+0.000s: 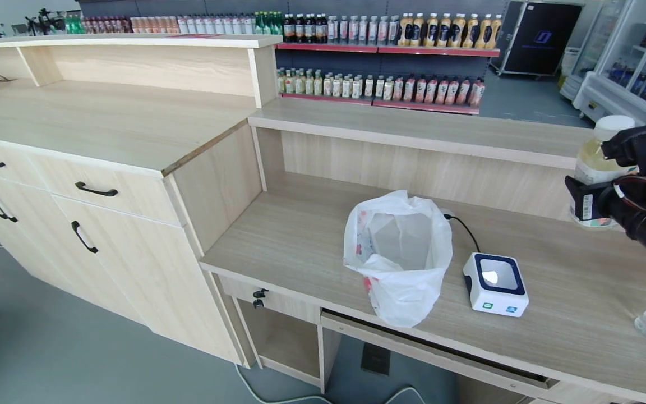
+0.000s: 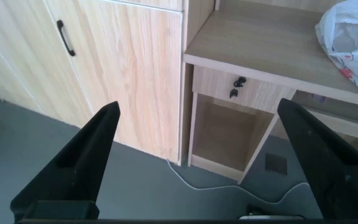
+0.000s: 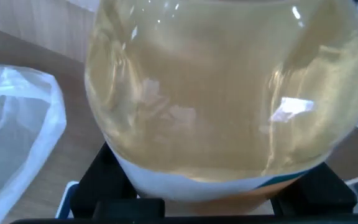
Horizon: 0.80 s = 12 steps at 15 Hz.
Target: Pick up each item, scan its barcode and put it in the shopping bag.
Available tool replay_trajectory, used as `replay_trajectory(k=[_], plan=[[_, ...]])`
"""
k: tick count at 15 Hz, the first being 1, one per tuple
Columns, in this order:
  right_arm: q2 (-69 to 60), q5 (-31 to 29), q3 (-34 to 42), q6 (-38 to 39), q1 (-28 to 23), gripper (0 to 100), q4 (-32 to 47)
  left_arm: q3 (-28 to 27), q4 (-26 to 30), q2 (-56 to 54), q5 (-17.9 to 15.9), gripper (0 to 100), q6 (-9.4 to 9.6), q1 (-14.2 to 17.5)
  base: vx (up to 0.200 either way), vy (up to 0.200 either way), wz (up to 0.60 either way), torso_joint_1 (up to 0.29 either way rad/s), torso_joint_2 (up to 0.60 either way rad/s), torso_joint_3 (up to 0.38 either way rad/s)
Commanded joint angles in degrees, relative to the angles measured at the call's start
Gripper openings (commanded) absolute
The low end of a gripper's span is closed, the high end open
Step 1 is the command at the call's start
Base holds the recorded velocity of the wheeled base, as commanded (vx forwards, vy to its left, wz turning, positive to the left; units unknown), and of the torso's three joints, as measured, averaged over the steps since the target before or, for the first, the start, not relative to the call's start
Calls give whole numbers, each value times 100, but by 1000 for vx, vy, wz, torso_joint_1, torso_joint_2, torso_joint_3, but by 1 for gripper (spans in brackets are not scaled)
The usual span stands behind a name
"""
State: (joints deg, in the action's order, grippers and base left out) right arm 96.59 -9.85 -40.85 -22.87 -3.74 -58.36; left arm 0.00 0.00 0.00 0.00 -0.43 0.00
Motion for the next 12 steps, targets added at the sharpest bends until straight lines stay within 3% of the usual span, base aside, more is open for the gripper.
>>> replay_trajectory(k=[1, 3, 6, 9, 12], plan=[[414, -17, -222, -16, 102, 0, -132, 0, 0, 0, 0, 100, -1, 0, 0, 0, 600, 7, 7, -2], [915, 71, -353, -51, 251, 0, -378, 0, 0, 0, 0, 100, -1, 0, 0, 0, 600, 7, 2, 2], [1662, 607, -380, 529, 269, 0, -334, 0, 0, 0, 0, 100, -1, 0, 0, 0, 0, 0, 0, 0], [2338, 756, -775, 1856, 480, 0, -343, 0, 0, 0, 0, 100, -1, 0, 0, 0, 0, 0, 0, 0], [2760, 844, -1092, 2067, 559, 0, -484, 0, 0, 0, 0, 100, -1, 0, 0, 0, 0, 0, 0, 0]])
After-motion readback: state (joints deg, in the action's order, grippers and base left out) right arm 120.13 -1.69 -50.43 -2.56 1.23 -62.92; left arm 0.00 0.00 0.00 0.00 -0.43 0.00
